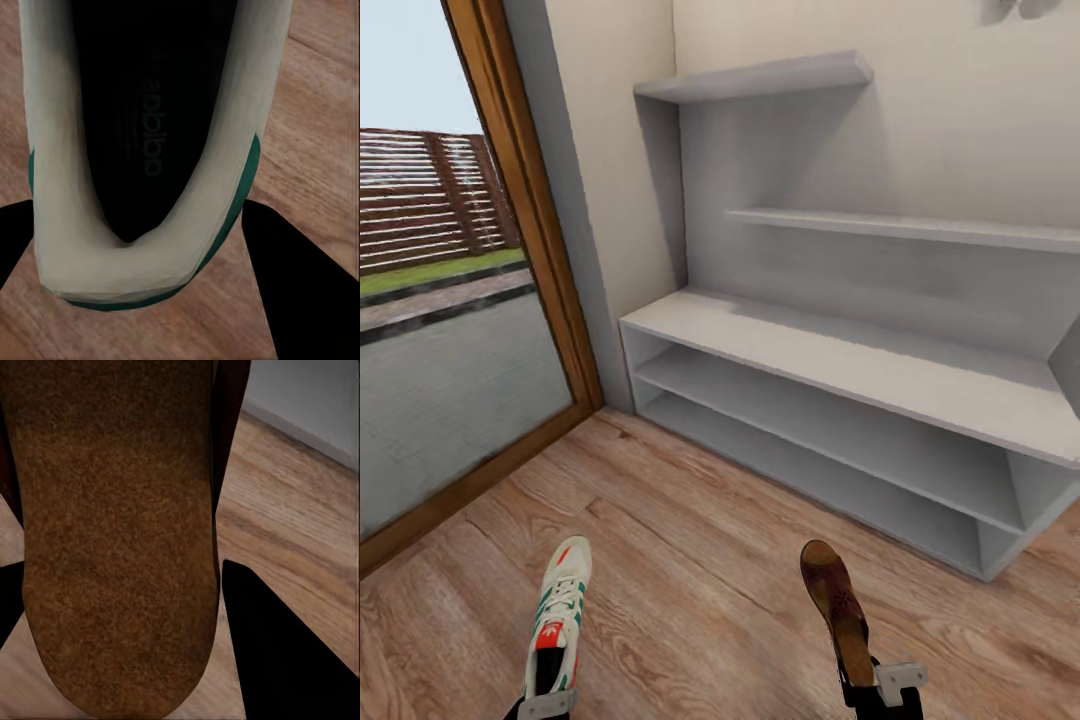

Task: Pick up the two gym shoes and the two sandals from the corridor floor and place them onto the hallstand (shoe rack) in the corridor, making sure they are on the rack and not on the floor. Arrange them so the two gym shoes are next to each other and the two sandals are next to each other.

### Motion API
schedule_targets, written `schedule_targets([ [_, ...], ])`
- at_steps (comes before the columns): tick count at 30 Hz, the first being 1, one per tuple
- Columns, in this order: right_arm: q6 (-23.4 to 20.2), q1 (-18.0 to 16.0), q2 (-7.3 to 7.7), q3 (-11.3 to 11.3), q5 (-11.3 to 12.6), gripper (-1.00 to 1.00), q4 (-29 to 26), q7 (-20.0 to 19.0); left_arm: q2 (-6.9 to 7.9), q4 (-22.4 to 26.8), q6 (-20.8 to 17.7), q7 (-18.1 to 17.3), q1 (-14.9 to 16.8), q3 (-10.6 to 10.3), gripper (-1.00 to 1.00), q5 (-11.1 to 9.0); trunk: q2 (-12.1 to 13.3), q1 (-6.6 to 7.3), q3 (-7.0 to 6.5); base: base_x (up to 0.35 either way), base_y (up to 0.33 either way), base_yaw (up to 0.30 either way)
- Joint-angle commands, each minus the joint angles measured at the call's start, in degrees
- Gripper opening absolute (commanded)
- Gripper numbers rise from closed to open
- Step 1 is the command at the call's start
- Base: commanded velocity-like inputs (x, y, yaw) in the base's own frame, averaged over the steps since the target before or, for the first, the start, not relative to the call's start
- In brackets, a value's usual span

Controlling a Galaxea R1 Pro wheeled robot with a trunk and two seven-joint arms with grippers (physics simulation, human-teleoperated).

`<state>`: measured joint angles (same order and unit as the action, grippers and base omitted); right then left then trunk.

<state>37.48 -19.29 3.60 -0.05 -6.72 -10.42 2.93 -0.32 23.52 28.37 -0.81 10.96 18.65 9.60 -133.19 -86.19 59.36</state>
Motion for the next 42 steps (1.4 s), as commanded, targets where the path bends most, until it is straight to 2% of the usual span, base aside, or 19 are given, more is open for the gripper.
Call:
schedule_targets([
  [1, 0.13, -0.05, 0.0, -0.04, -0.38, -1.0, 0.05, 0.23, -0.04, -0.01, 0.2, -0.07, 0.03, 0.36, -1.0, 0.6, -0.02, 0.01, 0.04, 0.0, 0.0, -0.262],
  [8, 0.13, -0.05, 0.04, -0.39, -0.26, -1.0, -0.04, 0.28, -0.04, -0.05, 0.2, -0.07, 0.03, 0.26, -1.0, 0.68, -0.02, 0.01, 0.04, 0.0, 0.0, -0.263],
  [12, 0.13, -0.05, 0.02, -5.21, -0.24, -1.0, -0.25, 0.27, -0.04, -0.05, 0.2, -0.07, 0.03, 0.18, -1.0, 0.76, -0.02, 0.01, 0.04, 0.0, 0.0, -0.285],
  [17, 0.13, -0.05, 0.01, -9.91, -0.3, -1.0, -0.45, 0.24, -0.04, -0.88, 0.25, -0.07, 0.03, 0.07, -1.0, 0.84, -0.02, 0.01, 0.04, 0.0, 0.0, -0.286],
  [21, 0.13, -0.05, 0.08, -10.59, -0.31, -1.0, -0.47, 0.23, -0.06, -1.55, 0.28, -0.07, 0.03, -0.02, -1.0, 0.78, -0.02, 0.01, 0.04, 0.0, 0.0, -0.274],
  [42, 0.08, -0.05, 0.44, -10.67, -0.31, -1.0, -0.47, 0.18, -0.04, -1.63, 0.28, -0.07, 0.03, -0.09, -1.0, 0.76, -0.02, 0.01, 0.04, 0.0, 0.0, -0.274],
])
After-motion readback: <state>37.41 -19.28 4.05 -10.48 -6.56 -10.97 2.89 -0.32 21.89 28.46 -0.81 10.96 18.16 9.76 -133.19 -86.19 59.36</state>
